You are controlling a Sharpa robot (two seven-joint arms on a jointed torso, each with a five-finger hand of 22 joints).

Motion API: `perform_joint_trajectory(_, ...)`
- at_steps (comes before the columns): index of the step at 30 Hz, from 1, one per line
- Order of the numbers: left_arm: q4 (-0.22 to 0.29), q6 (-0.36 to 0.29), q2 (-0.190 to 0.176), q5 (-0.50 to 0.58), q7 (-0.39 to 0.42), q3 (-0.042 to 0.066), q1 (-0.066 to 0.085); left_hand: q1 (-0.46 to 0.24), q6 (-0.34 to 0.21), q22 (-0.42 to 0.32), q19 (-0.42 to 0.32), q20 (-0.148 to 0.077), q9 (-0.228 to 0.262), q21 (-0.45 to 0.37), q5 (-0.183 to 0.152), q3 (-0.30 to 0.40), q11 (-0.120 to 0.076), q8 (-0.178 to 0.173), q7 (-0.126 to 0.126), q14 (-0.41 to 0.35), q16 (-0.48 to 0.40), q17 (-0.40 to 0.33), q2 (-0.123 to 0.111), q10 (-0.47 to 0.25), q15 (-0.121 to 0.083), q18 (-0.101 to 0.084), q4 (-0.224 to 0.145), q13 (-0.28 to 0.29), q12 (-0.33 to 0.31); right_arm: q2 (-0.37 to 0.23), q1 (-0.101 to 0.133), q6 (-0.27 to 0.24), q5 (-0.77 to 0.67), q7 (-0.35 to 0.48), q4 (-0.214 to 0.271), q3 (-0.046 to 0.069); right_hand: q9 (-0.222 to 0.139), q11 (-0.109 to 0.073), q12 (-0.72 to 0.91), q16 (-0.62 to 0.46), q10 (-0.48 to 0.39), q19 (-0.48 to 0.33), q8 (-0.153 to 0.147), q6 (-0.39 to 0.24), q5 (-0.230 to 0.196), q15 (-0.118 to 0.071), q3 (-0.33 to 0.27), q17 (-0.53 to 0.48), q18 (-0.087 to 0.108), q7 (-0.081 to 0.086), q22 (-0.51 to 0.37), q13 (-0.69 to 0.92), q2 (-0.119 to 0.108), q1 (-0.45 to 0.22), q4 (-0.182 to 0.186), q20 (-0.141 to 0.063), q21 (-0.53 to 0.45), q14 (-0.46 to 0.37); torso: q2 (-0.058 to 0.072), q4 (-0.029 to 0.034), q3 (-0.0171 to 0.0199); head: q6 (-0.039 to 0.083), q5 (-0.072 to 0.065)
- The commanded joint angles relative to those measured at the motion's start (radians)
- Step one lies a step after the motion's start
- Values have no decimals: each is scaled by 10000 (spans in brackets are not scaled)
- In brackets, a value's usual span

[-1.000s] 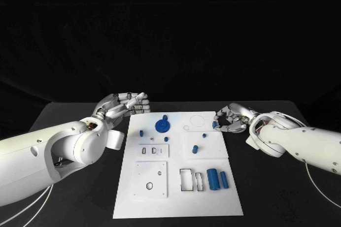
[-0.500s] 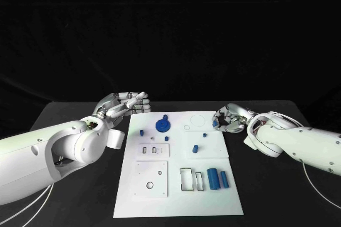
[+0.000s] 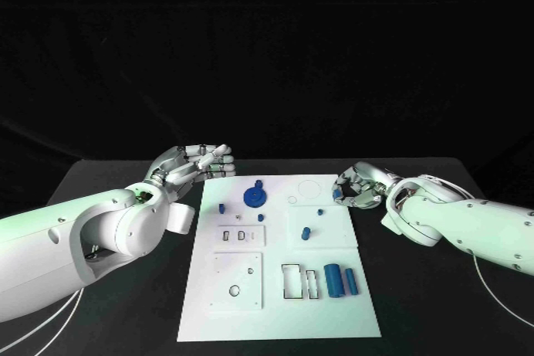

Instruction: Assemble the parts on the task board

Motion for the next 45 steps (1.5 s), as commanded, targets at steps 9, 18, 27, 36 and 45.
perform_joint_trajectory(9,12,183,4,18,20,7,7,-30,22,-8,94,-3,-14,-30,-64,-50,65,-52,59,-22,-64,16,54,-11,62,124,15,14,-48,23,-8,-127,-127,-20,-18,-2,74,-144,79,41,1055,61,190,296,-57,-161,234,2633,-99,-93,706,2627,110,-194,-87,-120,79,1055,2,-1,3,-25,-20)
perform_joint_trajectory(18,-20,191,11,17,15,6,7,-28,18,-18,98,-1,-16,-39,-76,-67,68,-58,63,-22,-75,21,60,-15,64,123,21,13,-62,-101,19,-789,-118,-944,520,17,190,-244,83,41,1058,70,344,452,78,-247,371,2633,-99,-198,718,2631,240,-522,-85,-204,66,1055,-30,-13,-5,-14,4)
perform_joint_trajectory(27,-166,203,56,17,16,5,6,-28,18,-18,98,-1,-16,-39,-76,-67,68,-58,63,-22,-75,21,60,-15,64,123,21,13,-62,-194,292,-1214,-320,-2061,1757,43,240,-271,83,41,1058,89,391,473,84,-266,389,2633,-106,-231,746,2631,270,-712,-41,-225,84,1055,-92,-42,-37,-81,109)
perform_joint_trajectory(36,-501,242,255,17,26,-3,-3,-27,20,-25,101,0,-16,-45,-87,-77,69,-59,63,-22,-81,25,66,-12,65,123,26,14,-67,530,392,-1346,-1238,-2830,2659,45,267,-290,82,41,1057,127,421,497,56,-281,392,2633,-123,-255,803,2629,274,-783,-33,-237,139,1055,-202,-54,-85,-231,342)
perform_joint_trajectory(45,-744,268,441,16,31,-7,-7,-25,22,-29,102,0,-15,-49,-94,-82,69,-59,63,-22,-86,28,72,-9,66,123,28,14,-70,1653,0,-1237,-2498,-3117,2750,24,280,-301,58,41,1039,127,435,508,40,-289,400,2633,-121,-267,801,2605,285,-805,-33,-244,134,1055,-277,-25,-146,-394,568)
